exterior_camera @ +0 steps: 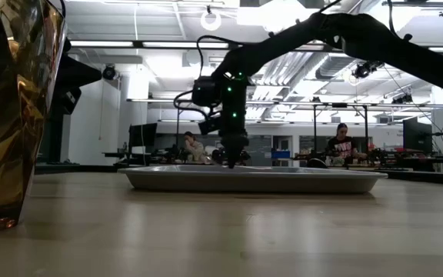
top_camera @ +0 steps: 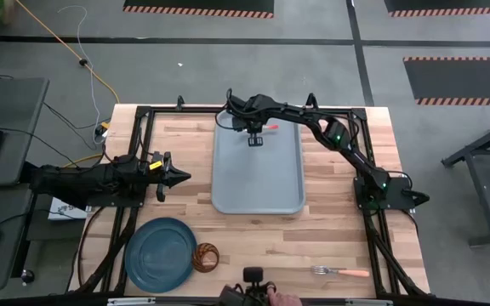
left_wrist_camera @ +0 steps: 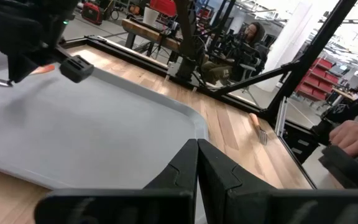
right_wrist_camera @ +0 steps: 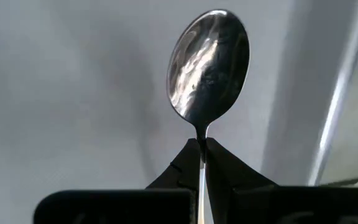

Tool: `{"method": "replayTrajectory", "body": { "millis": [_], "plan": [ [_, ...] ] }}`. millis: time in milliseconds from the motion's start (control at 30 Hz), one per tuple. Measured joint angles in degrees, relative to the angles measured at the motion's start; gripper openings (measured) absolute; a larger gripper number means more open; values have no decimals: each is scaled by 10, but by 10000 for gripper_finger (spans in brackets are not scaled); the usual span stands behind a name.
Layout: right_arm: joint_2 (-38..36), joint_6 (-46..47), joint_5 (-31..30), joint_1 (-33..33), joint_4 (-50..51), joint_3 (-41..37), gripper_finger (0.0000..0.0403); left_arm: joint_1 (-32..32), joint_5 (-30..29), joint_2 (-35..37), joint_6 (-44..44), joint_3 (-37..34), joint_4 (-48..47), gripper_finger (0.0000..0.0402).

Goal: Pick and place plate/cup/fork/spoon on tray
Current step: Put the orange spoon on the blue serving tray

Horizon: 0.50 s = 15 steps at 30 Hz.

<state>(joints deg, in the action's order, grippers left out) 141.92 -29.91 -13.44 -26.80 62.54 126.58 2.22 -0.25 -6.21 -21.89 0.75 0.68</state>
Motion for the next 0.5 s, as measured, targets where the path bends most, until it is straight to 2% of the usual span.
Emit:
{"method": "replayTrajectory", "body": {
  "millis": [167, 367, 500],
  "plan": [
    [3, 37, -1, -13, -1, 0, 0, 0, 0, 0, 0, 0, 0, 1],
    [3, -7, 1, -12, -14, 0, 0, 0, 0, 0, 0, 0, 0, 1],
    [5, -4, 1, -11, -23, 0, 0, 0, 0, 0, 0, 0, 0, 1]
  ]
}}
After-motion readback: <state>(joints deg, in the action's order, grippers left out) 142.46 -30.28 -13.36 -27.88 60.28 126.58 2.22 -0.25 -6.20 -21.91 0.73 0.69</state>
